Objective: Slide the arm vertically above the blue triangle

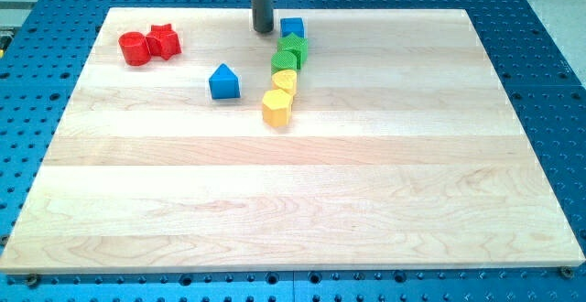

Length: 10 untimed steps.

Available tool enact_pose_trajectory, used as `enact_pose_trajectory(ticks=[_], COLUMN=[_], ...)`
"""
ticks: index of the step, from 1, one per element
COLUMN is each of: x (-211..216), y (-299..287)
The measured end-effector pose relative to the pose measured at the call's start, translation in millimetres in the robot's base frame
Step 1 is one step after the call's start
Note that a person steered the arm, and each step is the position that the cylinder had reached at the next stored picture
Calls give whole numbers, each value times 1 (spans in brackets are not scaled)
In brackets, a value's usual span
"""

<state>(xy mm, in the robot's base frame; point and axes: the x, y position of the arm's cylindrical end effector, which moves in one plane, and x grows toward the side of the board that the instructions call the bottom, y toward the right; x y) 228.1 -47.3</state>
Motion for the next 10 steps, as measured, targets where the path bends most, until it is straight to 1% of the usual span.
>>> enact_pose_trajectory(ticks=[3,7,8,9,10], x=[-4,-10,-13,-4,49], y=[49,50,43,-62,-55])
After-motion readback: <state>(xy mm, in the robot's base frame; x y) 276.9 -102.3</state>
